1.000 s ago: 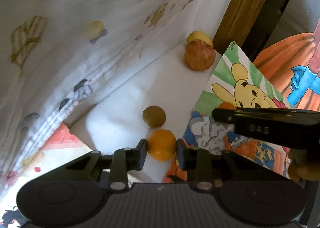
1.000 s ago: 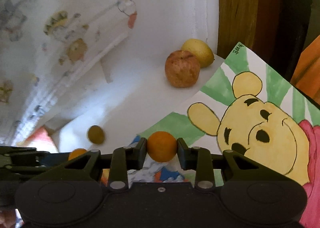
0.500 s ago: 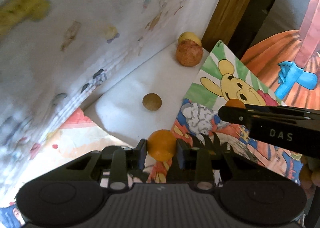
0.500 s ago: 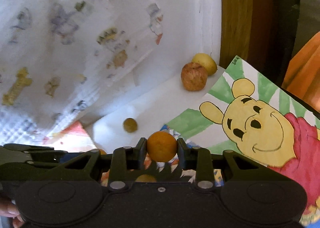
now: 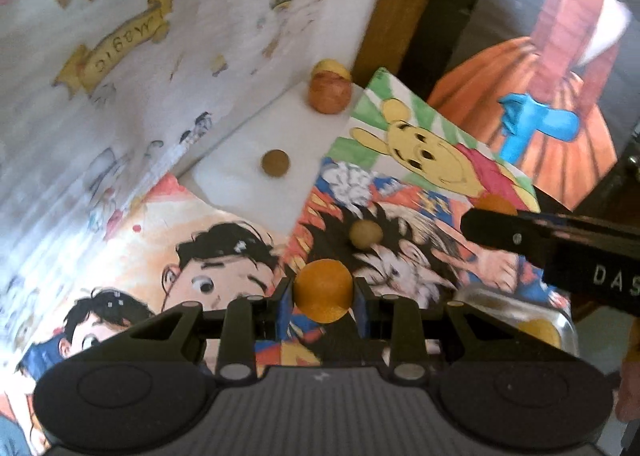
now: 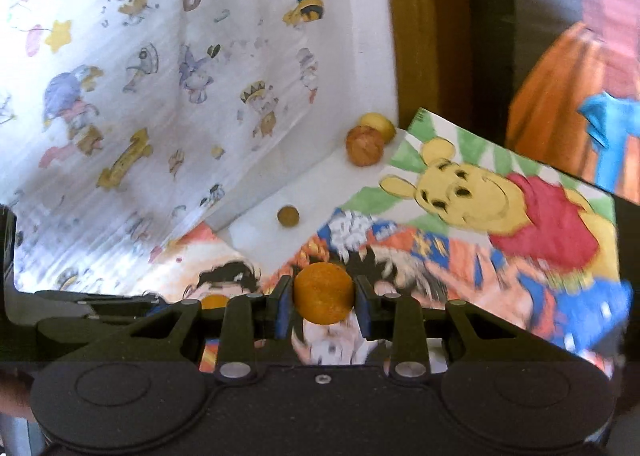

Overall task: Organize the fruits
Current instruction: 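Carry both oranges in the grippers over the metal tray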

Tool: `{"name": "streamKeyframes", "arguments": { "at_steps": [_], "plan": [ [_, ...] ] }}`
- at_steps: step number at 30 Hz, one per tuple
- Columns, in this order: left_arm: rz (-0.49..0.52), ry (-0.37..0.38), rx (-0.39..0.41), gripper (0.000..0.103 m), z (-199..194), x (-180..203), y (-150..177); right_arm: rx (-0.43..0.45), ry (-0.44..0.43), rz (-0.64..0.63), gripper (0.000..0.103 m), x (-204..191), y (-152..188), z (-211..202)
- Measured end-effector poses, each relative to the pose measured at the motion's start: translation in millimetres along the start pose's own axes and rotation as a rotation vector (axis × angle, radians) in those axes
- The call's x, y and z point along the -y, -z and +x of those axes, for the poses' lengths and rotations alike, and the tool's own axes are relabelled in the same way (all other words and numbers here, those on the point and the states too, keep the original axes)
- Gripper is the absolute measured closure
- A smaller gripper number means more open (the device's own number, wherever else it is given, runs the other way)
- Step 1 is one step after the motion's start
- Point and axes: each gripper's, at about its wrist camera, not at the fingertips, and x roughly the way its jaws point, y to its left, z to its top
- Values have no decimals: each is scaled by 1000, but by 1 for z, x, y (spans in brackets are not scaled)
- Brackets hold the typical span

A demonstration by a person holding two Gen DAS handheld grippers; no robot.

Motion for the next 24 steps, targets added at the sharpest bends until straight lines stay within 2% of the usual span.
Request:
{"name": "streamKeyframes", "arguments": {
  "at_steps": [13, 19, 24],
  "plan": [
    [152, 119, -24, 69, -56, 29, 59, 6, 190, 169, 69, 2, 104, -97],
    [214, 183, -61, 69, -73, 48, 93, -24, 266, 214, 69, 5, 148, -128],
    [273, 224, -93, 69, -82, 64, 120, -37, 298, 252, 69, 9, 173, -140]
  ]
}}
